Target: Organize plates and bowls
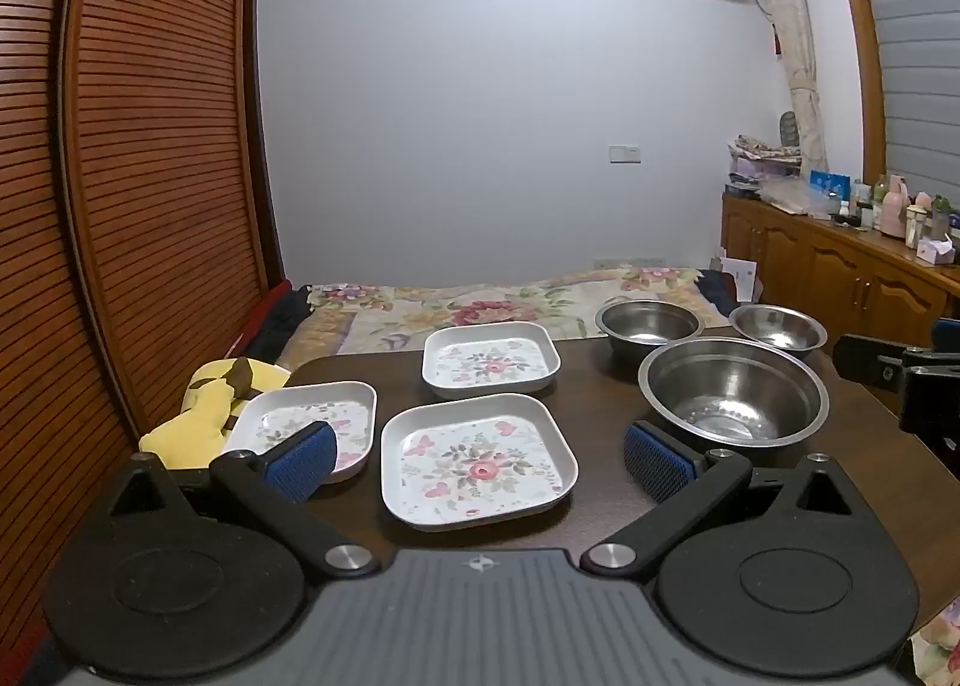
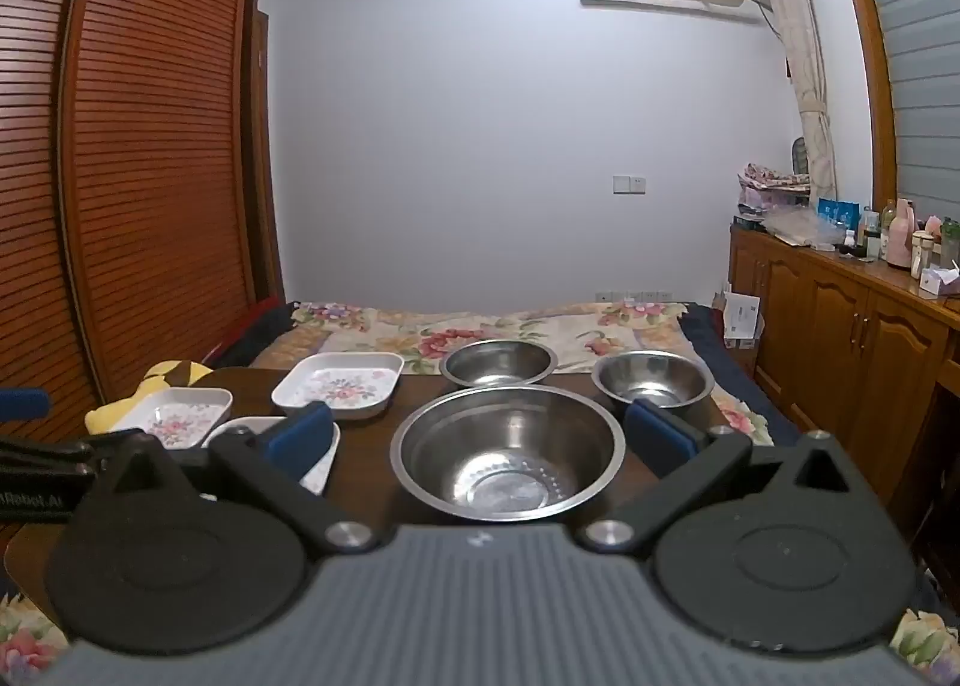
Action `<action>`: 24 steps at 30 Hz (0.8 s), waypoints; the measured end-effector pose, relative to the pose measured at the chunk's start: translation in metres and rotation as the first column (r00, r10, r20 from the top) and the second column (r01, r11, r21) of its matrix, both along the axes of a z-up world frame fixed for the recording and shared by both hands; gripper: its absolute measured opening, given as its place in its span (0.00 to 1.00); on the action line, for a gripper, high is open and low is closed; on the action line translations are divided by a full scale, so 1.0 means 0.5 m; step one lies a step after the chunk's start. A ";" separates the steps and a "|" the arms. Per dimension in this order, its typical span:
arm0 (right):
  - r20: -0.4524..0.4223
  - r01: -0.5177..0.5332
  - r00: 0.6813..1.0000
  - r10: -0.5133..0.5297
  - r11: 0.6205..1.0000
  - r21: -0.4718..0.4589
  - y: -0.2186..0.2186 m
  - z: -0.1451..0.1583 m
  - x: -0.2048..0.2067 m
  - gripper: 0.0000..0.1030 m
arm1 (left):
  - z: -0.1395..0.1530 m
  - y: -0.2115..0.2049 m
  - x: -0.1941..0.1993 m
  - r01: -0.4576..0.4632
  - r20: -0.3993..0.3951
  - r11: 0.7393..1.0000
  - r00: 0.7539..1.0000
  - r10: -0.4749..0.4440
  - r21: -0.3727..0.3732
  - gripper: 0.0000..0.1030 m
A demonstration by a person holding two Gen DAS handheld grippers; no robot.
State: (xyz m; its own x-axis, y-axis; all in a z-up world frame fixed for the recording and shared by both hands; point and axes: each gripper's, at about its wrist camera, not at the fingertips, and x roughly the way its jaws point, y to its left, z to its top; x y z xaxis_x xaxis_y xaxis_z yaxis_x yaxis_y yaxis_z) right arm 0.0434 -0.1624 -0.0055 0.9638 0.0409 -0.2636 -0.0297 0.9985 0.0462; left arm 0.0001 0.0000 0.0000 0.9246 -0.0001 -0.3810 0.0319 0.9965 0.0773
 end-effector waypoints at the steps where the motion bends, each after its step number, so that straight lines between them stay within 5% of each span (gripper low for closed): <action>1: -0.005 0.001 1.000 -0.001 1.000 0.000 0.001 0.000 0.000 1.00 | 0.000 0.000 0.000 0.000 0.001 1.000 1.000 0.000 0.000 1.00; 24: 0.011 0.001 1.000 -0.001 1.000 -0.003 -0.002 0.004 -0.007 1.00 | 0.013 0.015 0.000 0.001 0.015 1.000 1.000 -0.001 -0.003 1.00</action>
